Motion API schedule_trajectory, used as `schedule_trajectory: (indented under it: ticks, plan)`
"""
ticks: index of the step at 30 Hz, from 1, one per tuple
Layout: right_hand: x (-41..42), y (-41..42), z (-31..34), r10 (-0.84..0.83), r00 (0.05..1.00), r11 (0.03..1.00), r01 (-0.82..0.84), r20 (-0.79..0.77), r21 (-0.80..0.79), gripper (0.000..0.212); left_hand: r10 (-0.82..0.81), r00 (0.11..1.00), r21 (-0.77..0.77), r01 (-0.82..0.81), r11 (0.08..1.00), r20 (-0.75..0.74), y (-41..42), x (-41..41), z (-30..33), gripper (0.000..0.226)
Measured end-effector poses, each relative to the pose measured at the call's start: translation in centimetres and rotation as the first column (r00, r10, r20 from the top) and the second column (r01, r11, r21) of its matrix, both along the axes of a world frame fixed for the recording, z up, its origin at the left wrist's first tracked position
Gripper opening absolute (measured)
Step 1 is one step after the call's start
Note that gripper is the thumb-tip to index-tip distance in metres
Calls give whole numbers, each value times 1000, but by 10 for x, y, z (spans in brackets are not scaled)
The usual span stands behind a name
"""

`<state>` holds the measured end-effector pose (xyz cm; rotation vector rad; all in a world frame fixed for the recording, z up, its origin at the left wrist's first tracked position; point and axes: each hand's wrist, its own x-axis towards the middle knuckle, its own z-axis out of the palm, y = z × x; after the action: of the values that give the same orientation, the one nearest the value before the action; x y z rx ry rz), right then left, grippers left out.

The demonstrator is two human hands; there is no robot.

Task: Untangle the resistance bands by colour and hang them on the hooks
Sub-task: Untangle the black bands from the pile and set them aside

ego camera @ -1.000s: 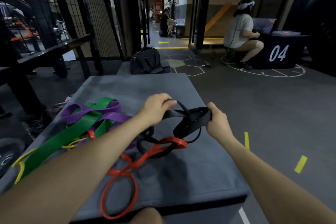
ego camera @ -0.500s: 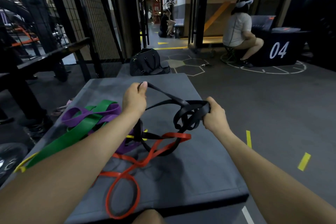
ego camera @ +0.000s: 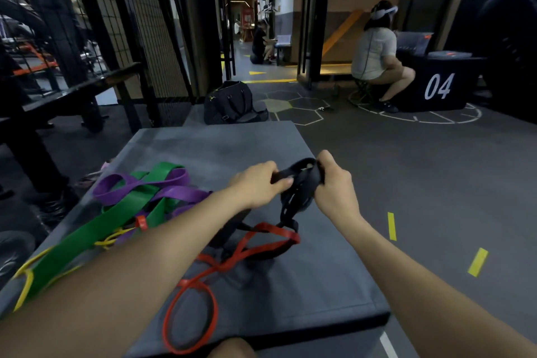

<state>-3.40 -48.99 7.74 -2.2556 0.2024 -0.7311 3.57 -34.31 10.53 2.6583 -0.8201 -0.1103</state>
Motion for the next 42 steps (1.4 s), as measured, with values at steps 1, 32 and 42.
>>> schedule_trajectory:
  ticks: [1, 32, 42]
  plan:
    - [-2, -1, 1, -29, 999, 997, 27, -33, -74, 19, 8, 999, 68, -11, 998, 33, 0, -1, 1, 41]
    - [-6, -30, -23, 77, 978, 968, -27, -193, 248, 24, 464, 878, -202, -478, 855, -116, 65, 42, -12, 24]
    - [0, -8, -3, 266, 942, 959, -238, -205, 153, 18, 1, 948, -296, -100, 950, -319, -7, -7, -21, 36]
